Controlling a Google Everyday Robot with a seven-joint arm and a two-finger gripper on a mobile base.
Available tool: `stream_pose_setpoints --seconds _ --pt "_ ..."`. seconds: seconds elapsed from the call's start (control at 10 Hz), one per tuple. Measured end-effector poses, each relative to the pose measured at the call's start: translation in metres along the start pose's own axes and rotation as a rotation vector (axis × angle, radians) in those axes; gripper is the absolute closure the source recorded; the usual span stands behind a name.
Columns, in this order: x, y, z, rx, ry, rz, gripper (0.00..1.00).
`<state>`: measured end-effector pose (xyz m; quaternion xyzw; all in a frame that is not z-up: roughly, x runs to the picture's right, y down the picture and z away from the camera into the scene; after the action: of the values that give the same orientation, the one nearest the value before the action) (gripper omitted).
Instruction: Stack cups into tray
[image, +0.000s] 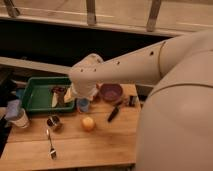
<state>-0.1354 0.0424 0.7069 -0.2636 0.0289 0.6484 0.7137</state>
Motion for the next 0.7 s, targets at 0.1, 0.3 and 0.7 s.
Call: stream_pose_setpoints --seconds 0.1,0.3,0.7 --pt "-0.002 0.019 0.009 -0.026 0.01 -0.02 0.25" --pt "-0.006 0.063 0.031 -0.092 0.04 -0.064 0.25" --pt "0.002 0.106 0.05 -0.163 0.089 -0.128 0.25"
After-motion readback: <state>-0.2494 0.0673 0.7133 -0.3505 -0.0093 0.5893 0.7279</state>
